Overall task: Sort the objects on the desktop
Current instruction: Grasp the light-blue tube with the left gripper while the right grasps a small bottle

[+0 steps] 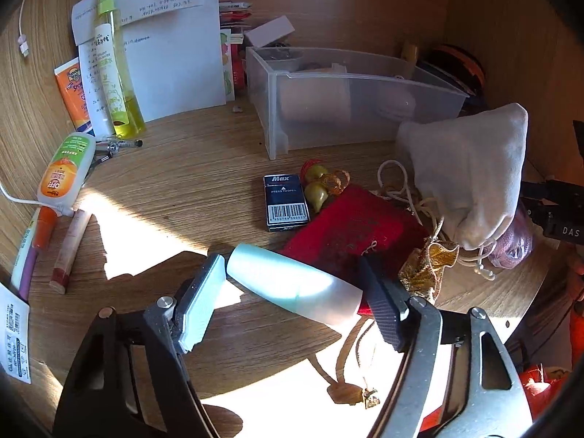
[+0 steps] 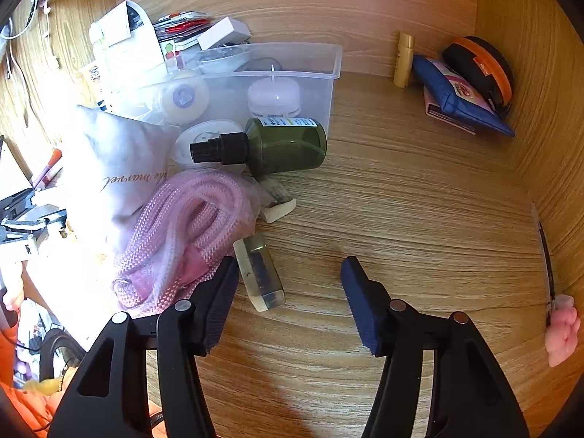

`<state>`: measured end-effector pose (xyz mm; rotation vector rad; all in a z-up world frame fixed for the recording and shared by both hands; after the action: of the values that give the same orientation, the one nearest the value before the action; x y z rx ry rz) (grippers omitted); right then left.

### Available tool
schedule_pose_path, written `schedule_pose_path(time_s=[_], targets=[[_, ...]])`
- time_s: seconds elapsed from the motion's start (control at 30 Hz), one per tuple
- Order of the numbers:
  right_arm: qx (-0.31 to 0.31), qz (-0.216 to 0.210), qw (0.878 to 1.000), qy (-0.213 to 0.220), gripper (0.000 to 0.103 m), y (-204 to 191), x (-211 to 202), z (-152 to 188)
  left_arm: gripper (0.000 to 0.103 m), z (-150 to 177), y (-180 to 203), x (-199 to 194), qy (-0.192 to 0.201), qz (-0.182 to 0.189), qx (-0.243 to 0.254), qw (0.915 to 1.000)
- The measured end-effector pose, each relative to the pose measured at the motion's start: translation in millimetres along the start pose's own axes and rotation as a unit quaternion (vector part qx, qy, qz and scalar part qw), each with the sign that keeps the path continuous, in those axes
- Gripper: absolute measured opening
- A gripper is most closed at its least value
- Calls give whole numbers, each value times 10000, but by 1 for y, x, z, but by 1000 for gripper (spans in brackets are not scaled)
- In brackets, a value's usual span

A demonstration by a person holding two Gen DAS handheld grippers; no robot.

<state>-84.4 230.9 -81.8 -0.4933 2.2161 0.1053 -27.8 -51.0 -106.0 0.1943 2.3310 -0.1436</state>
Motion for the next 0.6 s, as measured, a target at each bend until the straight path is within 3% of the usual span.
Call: schedule_pose_path(time_s=[0.13,0.33,0.47,0.6], targets=[[-97,20,9999,32,35,-5,1,-1,50,-3,-2,-1,66,10,-40,10000],[-213,23,9997,90,16,-10,2,-1,34,-3,-1,-2,87,-3,-60,9999],[-117,-19,9999,88,15,-6,2,-2,23,-5,0,-5,74,-105,-73,9999],[-17,-32,9999,138,15,-3,-2,-2,23,-7,-3,-10,117,-141,-180,9997]])
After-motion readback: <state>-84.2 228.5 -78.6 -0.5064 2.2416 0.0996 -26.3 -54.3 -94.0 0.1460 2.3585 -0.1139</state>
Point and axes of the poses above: each gripper's, at about its wrist camera, not at the fingertips, and x roughly the way its jaws point, y to its right, z to its underside, the point moved 3 cm from there along x, roughly the way its jaws point, and after that the axes turned 6 degrees about x, right-handed, at the moved point
